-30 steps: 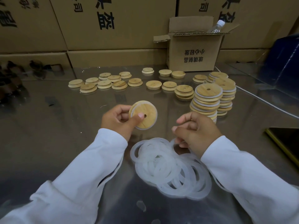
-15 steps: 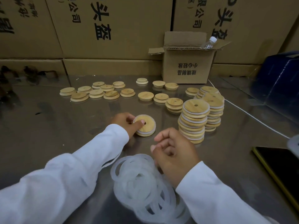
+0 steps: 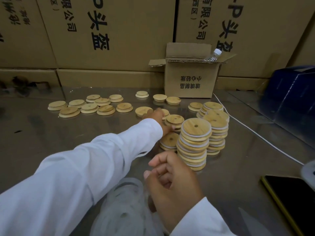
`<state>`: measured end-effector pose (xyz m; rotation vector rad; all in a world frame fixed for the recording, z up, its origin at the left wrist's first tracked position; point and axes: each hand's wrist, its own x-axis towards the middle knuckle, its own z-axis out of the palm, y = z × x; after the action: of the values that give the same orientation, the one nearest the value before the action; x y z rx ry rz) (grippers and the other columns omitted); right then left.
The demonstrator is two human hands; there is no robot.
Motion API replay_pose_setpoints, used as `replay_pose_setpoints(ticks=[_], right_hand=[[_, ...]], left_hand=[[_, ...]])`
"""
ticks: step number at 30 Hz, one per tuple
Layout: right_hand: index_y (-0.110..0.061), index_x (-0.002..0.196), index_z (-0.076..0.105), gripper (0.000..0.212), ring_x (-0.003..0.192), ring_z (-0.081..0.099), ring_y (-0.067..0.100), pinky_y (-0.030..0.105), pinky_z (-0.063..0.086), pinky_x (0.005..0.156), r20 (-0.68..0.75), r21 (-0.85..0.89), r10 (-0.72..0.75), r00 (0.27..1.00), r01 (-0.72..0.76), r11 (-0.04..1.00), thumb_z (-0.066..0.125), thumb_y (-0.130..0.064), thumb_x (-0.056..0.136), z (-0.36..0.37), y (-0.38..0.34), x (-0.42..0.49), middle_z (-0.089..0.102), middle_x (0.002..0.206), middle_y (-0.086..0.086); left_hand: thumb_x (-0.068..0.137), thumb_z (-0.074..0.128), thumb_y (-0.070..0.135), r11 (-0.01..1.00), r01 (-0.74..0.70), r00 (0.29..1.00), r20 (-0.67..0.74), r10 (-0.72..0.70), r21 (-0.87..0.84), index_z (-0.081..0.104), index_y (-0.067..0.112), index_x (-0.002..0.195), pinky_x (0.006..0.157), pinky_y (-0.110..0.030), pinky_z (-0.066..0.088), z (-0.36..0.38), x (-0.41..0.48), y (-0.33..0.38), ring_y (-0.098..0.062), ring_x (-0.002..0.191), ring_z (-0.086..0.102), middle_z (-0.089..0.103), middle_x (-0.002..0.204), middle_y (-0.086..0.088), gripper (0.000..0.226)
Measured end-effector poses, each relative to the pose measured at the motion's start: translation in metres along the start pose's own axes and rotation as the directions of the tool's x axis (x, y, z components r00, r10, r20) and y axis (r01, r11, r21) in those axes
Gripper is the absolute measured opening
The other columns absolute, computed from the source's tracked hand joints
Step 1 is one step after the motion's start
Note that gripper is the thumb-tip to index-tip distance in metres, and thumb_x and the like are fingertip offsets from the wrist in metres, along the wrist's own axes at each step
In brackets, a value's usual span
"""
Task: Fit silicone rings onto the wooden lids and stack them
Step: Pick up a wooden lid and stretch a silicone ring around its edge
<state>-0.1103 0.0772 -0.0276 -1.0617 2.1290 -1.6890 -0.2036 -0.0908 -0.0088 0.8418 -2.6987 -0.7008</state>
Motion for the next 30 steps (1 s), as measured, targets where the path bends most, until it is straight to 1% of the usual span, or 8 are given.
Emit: replay_pose_setpoints(ticks=[5,10,15,18,20,22,25,30], right_hand=[[-0.031,0.075,0.051,0.017,0.054,0.054,0.002,0.019,0.042,0.058,-0.02,0.014,0.028,0.999,-0.028,1.0,0.063,-0.02,0.078,-0.005,0.0,0.004,0.061,0.072,-0.022],[-0.032,0.074,0.049,0.018,0.056,0.056,0.0,0.017,0.043,0.058,-0.006,-0.01,0.028,1.0,-0.028,1.0,0.063,-0.022,0.078,-0.004,0.001,0.004,0.061,0.074,-0.027],[-0.03,0.073,0.051,0.02,0.052,0.052,0.004,0.015,0.04,0.054,-0.057,-0.012,-0.01,0.998,0.009,1.0,0.064,-0.016,0.077,-0.001,0.004,0.004,0.062,0.069,-0.014],[-0.025,0.071,0.053,0.018,0.052,0.052,0.009,0.028,0.048,0.059,-0.134,0.03,0.002,0.991,0.002,1.0,0.065,-0.013,0.077,-0.001,0.004,0.007,0.06,0.06,-0.002],[-0.023,0.071,0.054,0.013,0.051,0.054,0.015,0.033,0.05,0.06,-0.186,0.132,0.051,0.981,-0.027,0.991,0.065,-0.021,0.079,-0.001,0.002,0.01,0.06,0.06,0.001],[-0.021,0.075,0.055,0.015,0.045,0.054,0.013,0.025,0.048,0.054,-0.207,0.284,0.121,0.971,-0.059,0.957,0.062,-0.034,0.079,-0.002,-0.004,0.011,0.061,0.057,0.001],[-0.018,0.083,0.055,0.036,0.04,0.054,0.014,0.019,0.044,0.046,-0.141,0.452,0.168,0.976,-0.087,0.888,0.051,-0.051,0.069,-0.003,-0.015,0.01,0.063,0.055,-0.001],[-0.01,0.076,0.056,0.014,0.035,0.043,0.008,0.017,0.037,0.039,0.001,0.362,0.116,0.993,-0.109,0.926,0.052,-0.015,0.088,0.001,-0.019,0.004,0.056,0.043,-0.001]], left_hand=[[0.079,0.068,0.036,0.992,-0.118,0.99,0.076,0.121,-0.054,0.036,0.024,0.137,0.099,-0.039,0.04,0.004,0.022,0.021,-0.031,0.127,0.041,0.035,0.145,-0.006,0.067],[0.081,0.064,0.036,0.989,-0.147,0.977,0.159,0.144,0.008,0.045,0.022,0.129,0.084,-0.03,0.04,0.012,0.033,0.022,-0.028,0.115,0.05,0.048,0.134,-0.006,0.053],[0.074,0.073,0.036,0.985,-0.158,0.987,-0.036,0.156,-0.067,0.045,0.023,0.126,0.081,-0.029,0.042,-0.008,0.02,0.005,-0.022,0.102,0.053,0.054,0.124,-0.003,0.061],[0.072,0.076,0.031,0.942,-0.282,0.946,-0.217,0.241,-0.184,0.049,0.022,0.121,0.081,-0.019,0.036,-0.038,-0.008,-0.006,-0.014,0.105,0.052,0.054,0.113,0.005,0.057],[0.069,0.078,0.026,0.888,-0.397,0.9,-0.285,0.329,-0.23,0.053,0.022,0.118,0.08,-0.015,0.035,-0.059,-0.035,-0.01,-0.01,0.102,0.052,0.055,0.108,0.006,0.055],[0.067,0.08,0.022,0.831,-0.49,0.861,-0.291,0.417,-0.262,0.054,0.025,0.116,0.085,-0.018,0.04,-0.074,-0.068,-0.015,-0.01,0.104,0.055,0.057,0.108,0.006,0.056],[0.064,0.081,0.018,0.78,-0.585,0.808,-0.246,0.536,-0.223,0.053,0.028,0.119,0.092,-0.011,0.039,-0.08,-0.118,-0.025,-0.001,0.106,0.052,0.058,0.112,0.011,0.063],[0.06,0.083,0.014,0.737,-0.621,0.782,-0.27,0.561,-0.268,0.052,0.033,0.117,0.093,-0.012,0.038,-0.057,-0.166,-0.045,0.002,0.11,0.049,0.056,0.117,0.013,0.067]])
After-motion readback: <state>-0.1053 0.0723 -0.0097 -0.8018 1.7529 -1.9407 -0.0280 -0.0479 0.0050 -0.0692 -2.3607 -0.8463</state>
